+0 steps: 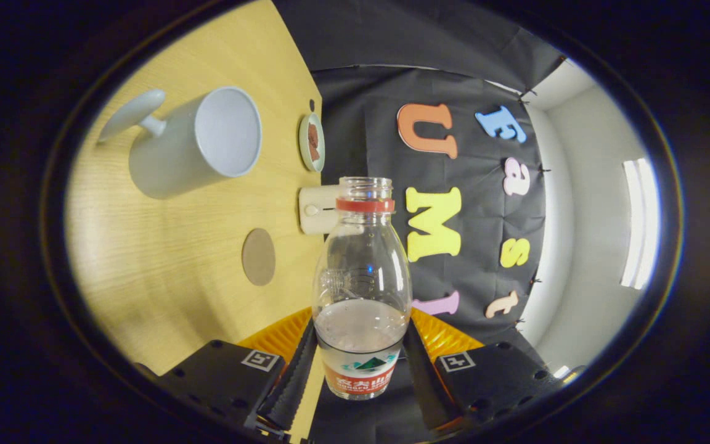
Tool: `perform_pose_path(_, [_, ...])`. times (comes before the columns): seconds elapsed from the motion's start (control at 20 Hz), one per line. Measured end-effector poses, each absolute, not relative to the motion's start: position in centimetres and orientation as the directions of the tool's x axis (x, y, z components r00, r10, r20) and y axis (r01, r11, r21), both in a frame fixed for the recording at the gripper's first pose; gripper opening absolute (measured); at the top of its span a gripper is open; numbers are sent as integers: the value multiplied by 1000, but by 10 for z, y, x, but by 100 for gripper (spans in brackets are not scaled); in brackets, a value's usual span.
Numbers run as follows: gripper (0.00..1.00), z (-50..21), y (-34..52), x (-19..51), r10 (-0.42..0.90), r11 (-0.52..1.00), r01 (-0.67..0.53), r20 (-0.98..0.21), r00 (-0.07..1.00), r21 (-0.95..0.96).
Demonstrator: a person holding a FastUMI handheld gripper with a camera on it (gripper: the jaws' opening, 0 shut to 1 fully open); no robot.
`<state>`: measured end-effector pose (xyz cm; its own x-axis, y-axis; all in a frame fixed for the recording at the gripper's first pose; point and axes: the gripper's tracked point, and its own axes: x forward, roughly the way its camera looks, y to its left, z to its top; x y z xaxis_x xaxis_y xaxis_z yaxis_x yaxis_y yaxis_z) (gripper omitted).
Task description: Take the bottle from table, then pour the juice into the cup, finally place the bottle on the coaster
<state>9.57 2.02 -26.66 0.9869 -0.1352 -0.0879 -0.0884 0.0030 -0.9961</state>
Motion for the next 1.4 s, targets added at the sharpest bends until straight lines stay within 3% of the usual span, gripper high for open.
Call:
perform_pose_path(0.6, [79, -260, 31, 96, -172, -121, -106, -84, 982, -987])
perform_pose_path(1.4, [79, -234, 41, 94, -165, -243, -26, 14, 986, -970])
